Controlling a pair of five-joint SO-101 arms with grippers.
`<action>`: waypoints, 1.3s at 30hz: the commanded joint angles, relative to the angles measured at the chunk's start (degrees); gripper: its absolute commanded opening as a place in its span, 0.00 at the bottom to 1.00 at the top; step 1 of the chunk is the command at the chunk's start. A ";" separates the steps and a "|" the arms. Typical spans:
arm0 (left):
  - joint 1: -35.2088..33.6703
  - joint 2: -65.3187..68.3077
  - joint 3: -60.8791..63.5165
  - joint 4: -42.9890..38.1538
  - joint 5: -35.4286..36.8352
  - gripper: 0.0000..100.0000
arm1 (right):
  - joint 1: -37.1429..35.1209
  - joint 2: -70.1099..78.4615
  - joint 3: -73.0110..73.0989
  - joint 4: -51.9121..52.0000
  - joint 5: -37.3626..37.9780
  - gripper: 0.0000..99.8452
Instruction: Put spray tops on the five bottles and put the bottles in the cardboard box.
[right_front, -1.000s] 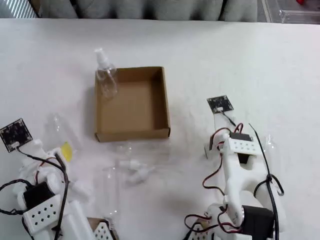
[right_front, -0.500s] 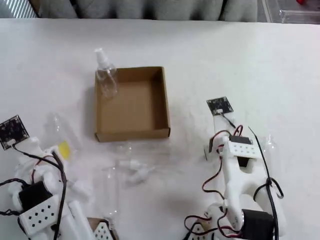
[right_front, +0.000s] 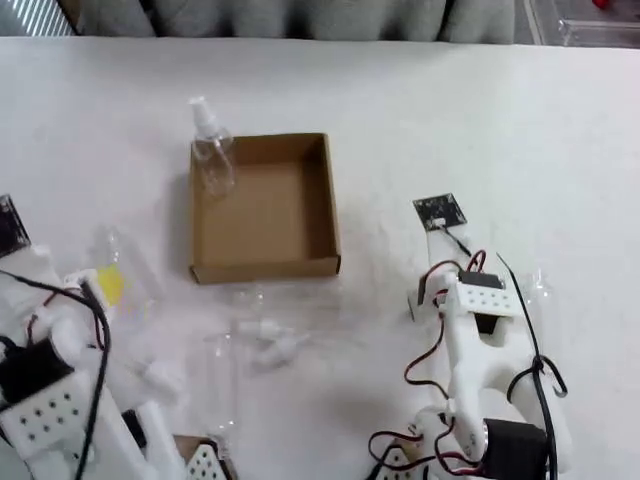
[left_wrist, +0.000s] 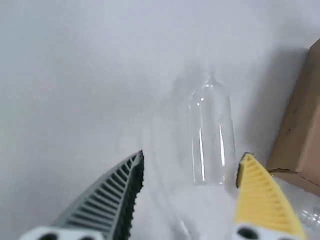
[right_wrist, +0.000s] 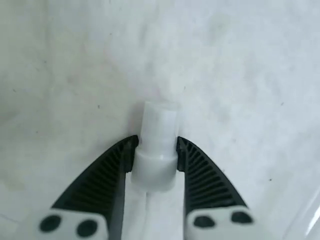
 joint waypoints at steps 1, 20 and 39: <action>0.75 15.43 -8.79 0.18 4.31 0.29 | -0.22 -1.10 -0.35 -0.92 0.70 0.02; 6.46 36.26 -11.60 -0.35 19.25 0.29 | -0.57 -1.01 -0.26 -2.07 0.70 0.02; 10.07 41.10 -12.22 -10.64 19.25 0.29 | -1.63 -1.01 0.09 -2.95 0.70 0.02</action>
